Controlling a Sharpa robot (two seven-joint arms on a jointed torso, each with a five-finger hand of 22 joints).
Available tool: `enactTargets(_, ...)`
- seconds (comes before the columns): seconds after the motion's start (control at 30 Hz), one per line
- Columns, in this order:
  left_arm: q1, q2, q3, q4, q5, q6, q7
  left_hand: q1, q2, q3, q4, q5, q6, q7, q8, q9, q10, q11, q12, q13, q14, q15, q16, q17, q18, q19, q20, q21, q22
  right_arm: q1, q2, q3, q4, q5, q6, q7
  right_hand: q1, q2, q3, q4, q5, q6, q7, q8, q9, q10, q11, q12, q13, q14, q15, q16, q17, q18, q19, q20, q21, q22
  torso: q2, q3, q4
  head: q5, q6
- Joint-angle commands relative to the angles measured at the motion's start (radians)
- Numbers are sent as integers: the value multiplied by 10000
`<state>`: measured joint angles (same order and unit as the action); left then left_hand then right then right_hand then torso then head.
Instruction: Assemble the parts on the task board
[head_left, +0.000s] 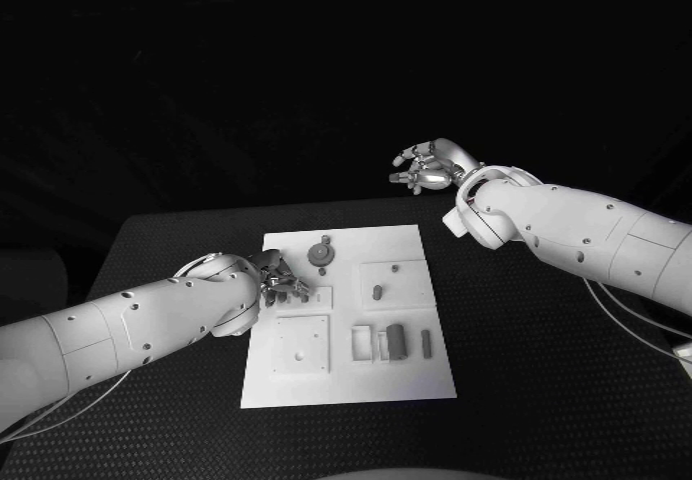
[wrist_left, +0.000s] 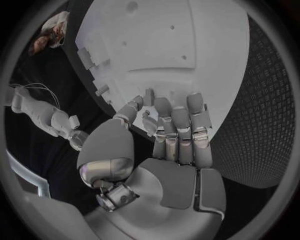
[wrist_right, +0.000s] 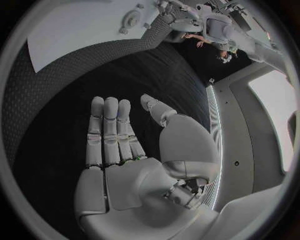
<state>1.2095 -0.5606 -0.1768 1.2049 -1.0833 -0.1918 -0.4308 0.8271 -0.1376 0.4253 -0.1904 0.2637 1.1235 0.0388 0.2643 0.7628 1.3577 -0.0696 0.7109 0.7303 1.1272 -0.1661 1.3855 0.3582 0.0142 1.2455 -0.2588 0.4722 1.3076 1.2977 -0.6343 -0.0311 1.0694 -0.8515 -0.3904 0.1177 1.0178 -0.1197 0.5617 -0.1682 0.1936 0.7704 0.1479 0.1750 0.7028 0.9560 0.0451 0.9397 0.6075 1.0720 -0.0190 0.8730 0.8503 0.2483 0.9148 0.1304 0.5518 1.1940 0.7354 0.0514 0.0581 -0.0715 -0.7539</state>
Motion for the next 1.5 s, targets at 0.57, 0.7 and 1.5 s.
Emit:
enactTargets(0.57, 530, 489, 2, -635, 761, 2125, -335, -414, 340, -111, -88, 486, 33, 24, -49, 6, -127, 0, -7, 24, -92, -1, -27, 12, -97, -132, -18, -11, 226, -20, 137, 4, -88, -9, 175, 65, -64, 6, -10, 71, -42, 462, 411, 51, -20, -1106, 375, 54, -28, 89, -7, -73, 30, 135, 80, 2, -72, 23, -4, 11, 2, 16, -9)
enactTargets(0.7, 613, 527, 2, -722, 762, 2599, -425, -419, 391, -97, -97, 462, 34, 24, -49, 8, -134, 1, -5, 27, -103, 3, -24, 14, -94, -144, -17, -9, 228, -21, 155, 4, -99, -9, 201, 58, -65, 6, -11, 73, -42, 460, 411, 51, -21, -1107, 375, 56, -31, 89, -7, -77, 35, 135, 80, 2, -74, 25, -1, 4, 8, 7, -5)
enactTargets(1.5, 826, 1442, -14, -2073, 772, 4318, -475, -360, 637, -18, -447, 420, -131, 103, -144, -12, -288, 77, -29, 47, -270, 73, -12, 19, -110, -304, 43, 22, 225, -31, 269, 4, -155, -9, 257, 43, -76, 8, -16, 90, -42, 455, 413, 55, -30, -1115, 377, 70, -55, 94, -6, -101, 62, 135, 80, 2, -87, 35, 3, -1, 2, 0, -22)
